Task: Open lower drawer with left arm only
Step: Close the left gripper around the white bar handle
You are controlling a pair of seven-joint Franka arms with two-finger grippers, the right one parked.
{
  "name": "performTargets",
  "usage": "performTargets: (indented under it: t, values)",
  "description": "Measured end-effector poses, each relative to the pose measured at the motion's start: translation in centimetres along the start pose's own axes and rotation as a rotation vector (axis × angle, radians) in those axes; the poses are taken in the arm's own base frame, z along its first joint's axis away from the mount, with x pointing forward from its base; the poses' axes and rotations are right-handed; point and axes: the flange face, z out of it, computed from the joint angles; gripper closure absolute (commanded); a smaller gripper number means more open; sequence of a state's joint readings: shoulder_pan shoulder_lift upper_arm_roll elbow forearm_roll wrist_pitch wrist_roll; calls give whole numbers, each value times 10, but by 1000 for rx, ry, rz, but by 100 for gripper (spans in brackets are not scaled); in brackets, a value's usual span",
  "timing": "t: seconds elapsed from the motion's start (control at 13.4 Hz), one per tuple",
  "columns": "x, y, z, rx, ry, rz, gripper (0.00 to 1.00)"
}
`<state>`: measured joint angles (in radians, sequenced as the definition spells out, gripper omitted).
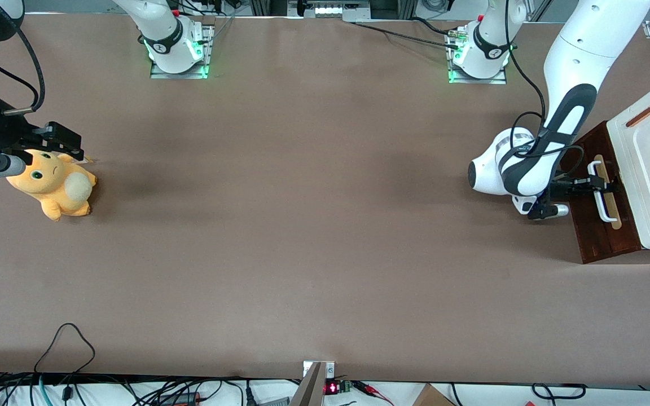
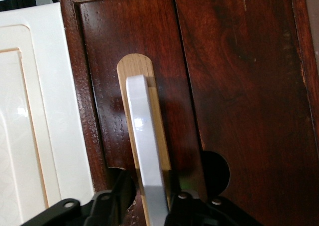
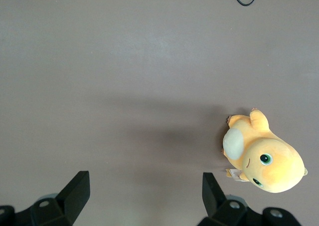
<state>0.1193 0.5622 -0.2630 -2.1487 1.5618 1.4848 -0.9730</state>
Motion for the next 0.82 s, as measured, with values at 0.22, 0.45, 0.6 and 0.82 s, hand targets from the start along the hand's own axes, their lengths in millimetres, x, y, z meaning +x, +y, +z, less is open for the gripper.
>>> performTargets:
  t: [0.22,0.45,0.6,0.82]
  values:
    - [0,3,0,-1,0,5,80]
    - [0,4,0,-2,0,1,89]
    - [0,4,0,-2,0,-17,95]
    - [0,4,0,-2,0,-25,100]
